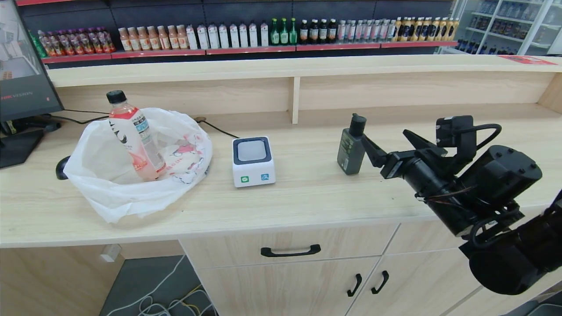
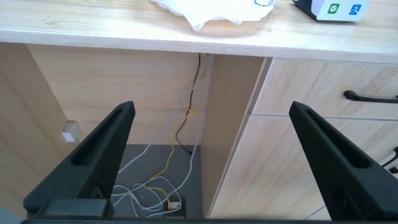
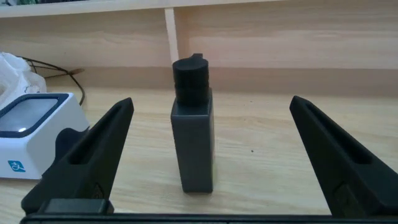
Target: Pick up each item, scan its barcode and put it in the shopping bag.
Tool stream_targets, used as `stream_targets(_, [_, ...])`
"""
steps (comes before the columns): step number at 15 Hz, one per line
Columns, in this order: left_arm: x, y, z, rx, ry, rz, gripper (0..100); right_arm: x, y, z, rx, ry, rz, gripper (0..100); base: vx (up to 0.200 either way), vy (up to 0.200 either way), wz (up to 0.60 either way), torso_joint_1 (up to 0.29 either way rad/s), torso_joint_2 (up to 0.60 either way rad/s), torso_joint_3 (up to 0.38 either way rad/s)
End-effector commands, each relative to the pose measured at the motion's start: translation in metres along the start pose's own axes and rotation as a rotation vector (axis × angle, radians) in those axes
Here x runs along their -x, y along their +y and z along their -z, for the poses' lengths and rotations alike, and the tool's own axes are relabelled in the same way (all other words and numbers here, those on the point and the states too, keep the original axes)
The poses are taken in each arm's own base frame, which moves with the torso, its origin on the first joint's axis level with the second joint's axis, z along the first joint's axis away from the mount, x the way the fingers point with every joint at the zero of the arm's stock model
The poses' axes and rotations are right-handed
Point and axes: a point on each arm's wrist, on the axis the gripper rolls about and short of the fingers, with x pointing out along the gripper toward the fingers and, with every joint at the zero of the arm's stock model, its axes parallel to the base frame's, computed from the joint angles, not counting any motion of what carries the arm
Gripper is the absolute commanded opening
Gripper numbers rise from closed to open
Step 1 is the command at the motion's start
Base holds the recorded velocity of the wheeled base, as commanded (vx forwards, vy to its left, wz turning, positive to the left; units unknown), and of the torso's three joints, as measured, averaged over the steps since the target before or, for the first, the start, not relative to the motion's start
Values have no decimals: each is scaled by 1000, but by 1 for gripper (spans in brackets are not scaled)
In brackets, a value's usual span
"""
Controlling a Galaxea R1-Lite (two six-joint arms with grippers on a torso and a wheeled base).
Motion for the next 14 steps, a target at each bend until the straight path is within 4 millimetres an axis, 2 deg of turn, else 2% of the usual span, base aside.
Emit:
stream_targets(1, [0,0,0,0,0,-1,100,-14,0,14,22,8,-6,100,0,0,0,0,0,0])
stream_targets(3, [0,0,0,0,0,-1,100,-21,2,23,53,14,-58,100,0,0,0,0,0,0])
stream_targets(7, [0,0,0,0,0,-1,100,-26,3,29,64,14,-85,100,0,0,0,0,0,0])
stream_targets(10, [0,0,0,0,0,-1,100,-33,4,28,-3,-2,-94,100,0,0,0,0,0,0])
stream_targets(11, [0,0,0,0,0,-1,100,-34,7,36,-11,14,-109,100,0,0,0,0,0,0])
stream_targets(14, [0,0,0,0,0,-1,100,-39,9,38,-34,7,-113,100,0,0,0,0,0,0])
